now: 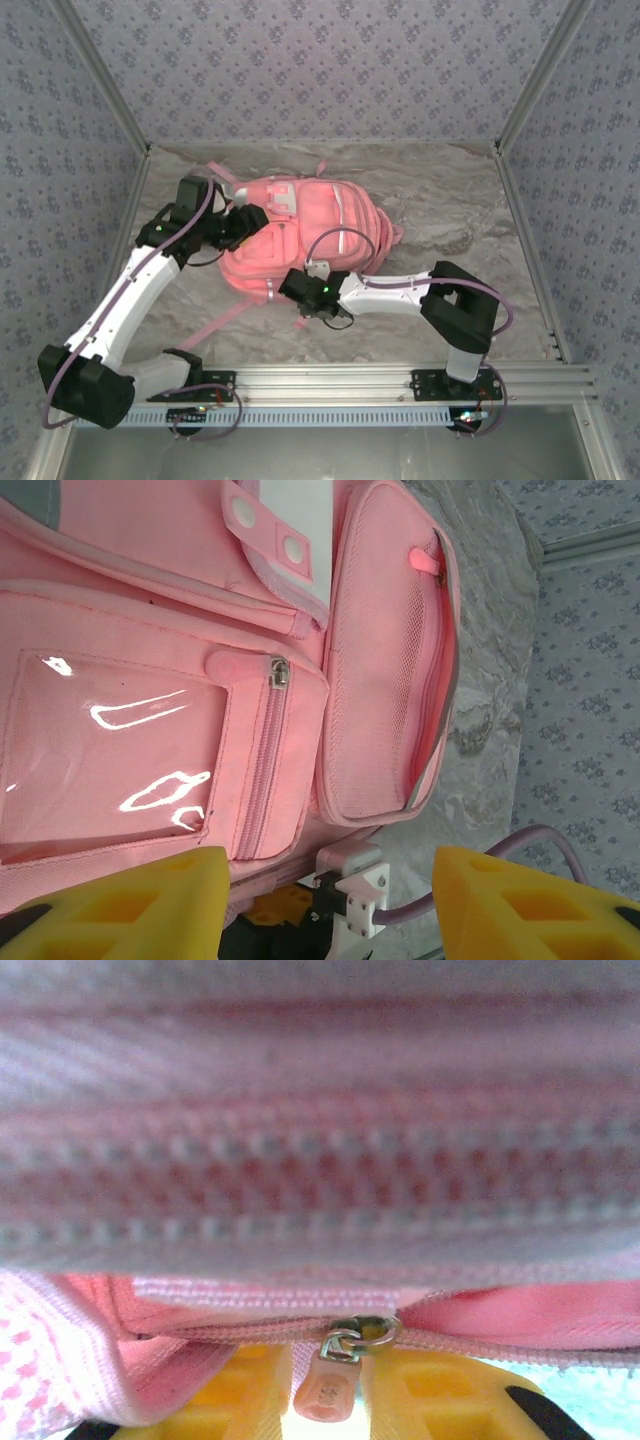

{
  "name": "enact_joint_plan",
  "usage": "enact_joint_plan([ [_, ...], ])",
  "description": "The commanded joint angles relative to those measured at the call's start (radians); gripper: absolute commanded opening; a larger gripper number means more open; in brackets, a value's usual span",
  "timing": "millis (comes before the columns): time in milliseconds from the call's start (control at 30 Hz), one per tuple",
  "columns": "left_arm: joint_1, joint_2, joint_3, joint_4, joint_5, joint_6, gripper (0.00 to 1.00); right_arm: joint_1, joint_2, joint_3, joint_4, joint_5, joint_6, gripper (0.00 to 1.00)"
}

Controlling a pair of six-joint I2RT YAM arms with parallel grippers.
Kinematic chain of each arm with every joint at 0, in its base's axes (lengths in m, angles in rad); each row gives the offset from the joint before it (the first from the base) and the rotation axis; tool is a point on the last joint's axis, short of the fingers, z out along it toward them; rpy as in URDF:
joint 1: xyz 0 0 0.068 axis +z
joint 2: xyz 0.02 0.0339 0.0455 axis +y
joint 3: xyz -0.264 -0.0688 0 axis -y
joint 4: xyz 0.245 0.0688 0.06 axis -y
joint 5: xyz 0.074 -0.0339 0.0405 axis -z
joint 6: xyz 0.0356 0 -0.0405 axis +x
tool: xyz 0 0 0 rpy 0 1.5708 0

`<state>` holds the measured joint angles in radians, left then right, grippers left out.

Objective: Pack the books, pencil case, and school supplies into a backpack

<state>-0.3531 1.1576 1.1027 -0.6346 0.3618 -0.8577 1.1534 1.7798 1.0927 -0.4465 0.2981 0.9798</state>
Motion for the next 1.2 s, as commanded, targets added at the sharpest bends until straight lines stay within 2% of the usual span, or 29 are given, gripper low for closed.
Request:
enact_joint_plan([
  [0, 0.008, -0.028, -0.012, -0.012, -0.005, -0.012, 0.55, 0.001, -0.036, -0.021, -0.026, 0.047, 0.007, 0.20],
  [367, 0.008, -0.049, -0.041, -0.013, -0.004, -0.018, 0.56, 0.010, -0.082, -0.040, 0.005, 0.020, -0.014, 0.07],
  [700, 0.008, -0.145, -0.110, -0.084, -0.004, -0.019, 0.57, -0.033, -0.200, -0.185, 0.139, -0.077, -0.043, 0.00],
  [867, -0.015, -0.252, -0.209, -0.161, -0.021, -0.122, 0.61, -0.051, -0.232, -0.237, 0.215, -0.131, -0.054, 0.00],
  [1000, -0.059, -0.388, -0.324, -0.193, -0.070, -0.246, 0.72, -0.058, -0.243, -0.257, 0.255, -0.147, -0.057, 0.00],
  [1167, -0.096, -0.518, -0.455, -0.188, -0.106, -0.405, 0.73, -0.075, -0.240, -0.280, 0.317, -0.186, -0.041, 0.00],
])
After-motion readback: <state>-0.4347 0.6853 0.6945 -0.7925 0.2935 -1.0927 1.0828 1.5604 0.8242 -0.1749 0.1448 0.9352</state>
